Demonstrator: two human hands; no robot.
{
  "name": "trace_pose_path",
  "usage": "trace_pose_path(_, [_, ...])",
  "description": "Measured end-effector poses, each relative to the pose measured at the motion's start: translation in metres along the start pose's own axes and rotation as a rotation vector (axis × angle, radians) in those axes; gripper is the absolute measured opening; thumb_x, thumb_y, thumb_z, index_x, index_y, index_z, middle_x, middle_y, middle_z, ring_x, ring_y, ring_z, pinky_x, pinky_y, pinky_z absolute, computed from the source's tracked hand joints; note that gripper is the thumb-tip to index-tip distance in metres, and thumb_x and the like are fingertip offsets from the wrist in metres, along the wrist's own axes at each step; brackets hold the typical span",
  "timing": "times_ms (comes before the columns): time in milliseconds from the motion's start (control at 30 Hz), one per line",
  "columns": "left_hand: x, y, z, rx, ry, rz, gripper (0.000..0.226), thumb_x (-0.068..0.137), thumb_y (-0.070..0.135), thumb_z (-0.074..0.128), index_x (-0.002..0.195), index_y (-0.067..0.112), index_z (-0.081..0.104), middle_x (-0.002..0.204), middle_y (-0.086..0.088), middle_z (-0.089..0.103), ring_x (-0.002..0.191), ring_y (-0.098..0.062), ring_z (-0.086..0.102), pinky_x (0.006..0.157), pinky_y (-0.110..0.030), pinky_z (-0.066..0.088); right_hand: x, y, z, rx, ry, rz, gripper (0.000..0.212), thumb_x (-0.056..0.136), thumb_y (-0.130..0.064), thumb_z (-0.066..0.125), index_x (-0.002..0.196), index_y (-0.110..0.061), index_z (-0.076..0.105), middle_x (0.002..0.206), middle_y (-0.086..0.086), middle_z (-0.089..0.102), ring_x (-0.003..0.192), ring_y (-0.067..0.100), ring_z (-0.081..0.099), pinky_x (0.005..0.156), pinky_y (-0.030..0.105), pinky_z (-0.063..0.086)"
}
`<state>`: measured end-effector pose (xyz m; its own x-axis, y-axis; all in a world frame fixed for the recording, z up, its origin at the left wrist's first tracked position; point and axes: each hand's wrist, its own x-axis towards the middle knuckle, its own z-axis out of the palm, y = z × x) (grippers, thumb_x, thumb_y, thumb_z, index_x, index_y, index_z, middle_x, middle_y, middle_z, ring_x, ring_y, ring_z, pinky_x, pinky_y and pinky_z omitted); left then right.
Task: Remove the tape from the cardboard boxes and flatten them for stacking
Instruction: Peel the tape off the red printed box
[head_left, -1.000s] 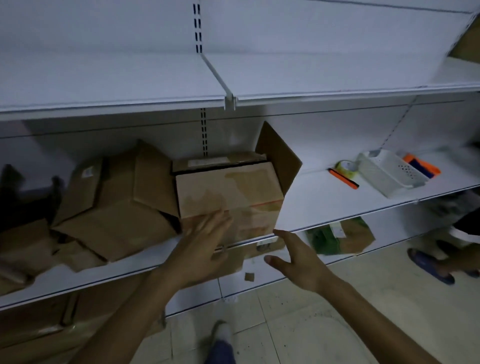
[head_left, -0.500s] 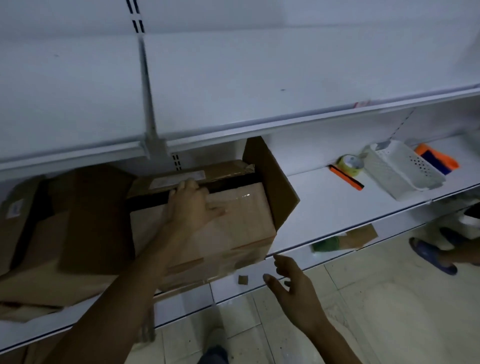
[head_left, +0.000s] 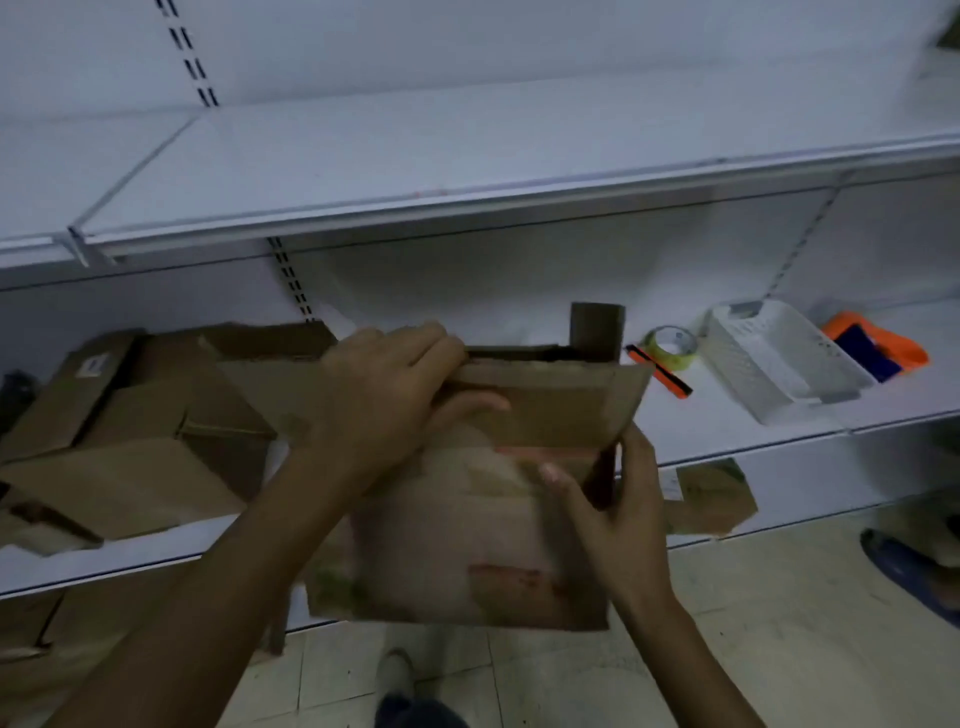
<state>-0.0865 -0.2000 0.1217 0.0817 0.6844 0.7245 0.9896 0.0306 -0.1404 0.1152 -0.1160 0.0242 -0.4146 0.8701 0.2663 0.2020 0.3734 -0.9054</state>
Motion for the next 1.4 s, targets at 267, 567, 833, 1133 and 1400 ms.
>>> trace_pose_path(267, [0.109,0.094,-0.012,-0.111,-0.005,-0.316,0.056,0.079,0.075,0.043,0.078,0.020,0.055,0.067,0.009,0.050,0.061,-0.015,0.051,0.053,-0.033,0.038,0.076,-0.055,-0.173,-0.283,-0.026,-0.249,0.030,0.085,-0.042,0.062,0.092,-0.013,0.058,0.102,0.001,0.055,0.093,0.012,0.054,0.084,0.032,0.049])
trace_pose_path(567, [0.273,0.082,-0.020,-0.223,-0.036,-0.371,0.054,0.074,0.075,0.047,0.063,0.022,0.051,0.064,0.010,0.052,0.065,-0.012,0.049,0.052,-0.027,0.027,0.164,-0.195,-0.297,-0.823,-0.446,-0.078,0.044,0.084,-0.054,0.059,0.115,-0.023,0.059,0.116,-0.005,0.061,0.105,0.015,0.057,0.092,0.031,0.045])
trace_pose_path(833, [0.367,0.063,-0.071,-0.220,0.054,-0.275,0.056,0.073,0.075,0.052,0.062,0.020,0.051,0.065,0.007,0.051,0.069,-0.019,0.051,0.058,-0.030,0.032,0.143,-0.241,-0.348,-0.335,-0.160,-0.170,0.047,0.080,-0.068,0.051,0.099,-0.029,0.071,0.096,-0.012,0.071,0.083,0.006,0.069,0.067,0.018,0.049])
trace_pose_path(1133, [0.440,0.058,-0.168,-0.027,0.201,-0.179,0.057,0.075,0.075,0.051,0.080,0.019,0.063,0.077,-0.001,0.059,0.072,-0.021,0.052,0.060,-0.030,0.035,0.154,-0.290,-0.378,-0.064,-0.085,-0.263,0.038,0.072,-0.060,0.067,0.098,-0.034,0.075,0.099,-0.024,0.070,0.084,-0.005,0.067,0.060,0.011,0.053])
trace_pose_path(1400, [0.441,0.041,-0.221,0.248,0.239,-0.145,0.060,0.074,0.076,0.051,0.076,0.016,0.059,0.076,-0.003,0.057,0.072,-0.023,0.051,0.063,-0.032,0.036,0.175,-0.318,-0.358,-0.065,-0.159,-0.402,0.058,0.057,-0.072,0.060,0.102,-0.038,0.072,0.105,-0.021,0.070,0.089,-0.003,0.067,0.076,0.024,0.046])
